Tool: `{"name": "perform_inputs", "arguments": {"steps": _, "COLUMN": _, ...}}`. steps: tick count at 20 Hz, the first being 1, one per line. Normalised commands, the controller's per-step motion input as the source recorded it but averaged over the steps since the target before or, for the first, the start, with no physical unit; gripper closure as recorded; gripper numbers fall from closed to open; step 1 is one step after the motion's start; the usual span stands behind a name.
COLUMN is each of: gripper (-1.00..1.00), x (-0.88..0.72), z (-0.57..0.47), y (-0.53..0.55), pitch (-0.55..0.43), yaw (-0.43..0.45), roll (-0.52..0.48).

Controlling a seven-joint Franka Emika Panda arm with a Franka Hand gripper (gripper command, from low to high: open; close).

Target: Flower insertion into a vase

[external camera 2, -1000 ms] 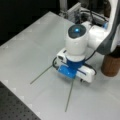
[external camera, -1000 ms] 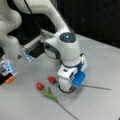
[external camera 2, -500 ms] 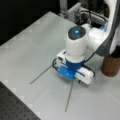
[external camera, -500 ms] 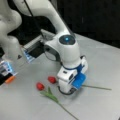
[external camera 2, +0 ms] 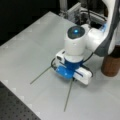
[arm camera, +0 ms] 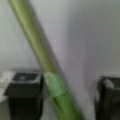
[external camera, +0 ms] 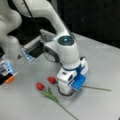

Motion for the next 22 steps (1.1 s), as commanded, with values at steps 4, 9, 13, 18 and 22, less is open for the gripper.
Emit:
{"name": "perform_inputs", "arguments": {"steps": 4, "gripper": 1.00, "x": 0.11, "z": -0.14, "y": 0.21, "pitch": 0.064, "yaw": -0.063, "roll": -0.104}}
{"name": "perform_inputs", "arguments": {"steps": 9, "gripper": 1.00, "x": 0.06, "z": -0.06, "y": 0.22, "pitch": 0.085, "yaw": -0.075, "roll": -0.108}}
{"name": "perform_inputs", "arguments": {"steps": 13, "gripper": 1.00, "x": -0.05, "z": 0.12, "y": 0.20, "pitch": 0.103, "yaw": -0.075, "roll": -0.117}}
{"name": "perform_inputs", "arguments": {"steps": 18, "gripper": 1.00, "x": -0.28, "z": 0.49, "y": 0.04, "pitch": 0.111, "yaw": -0.017, "roll": -0.142}}
{"name": "perform_inputs", "arguments": {"steps": 22, "gripper": 1.00, "x": -0.42, "z": 0.58, "y": -0.06, "pitch": 0.049, "yaw": 0.059, "roll": -0.156}}
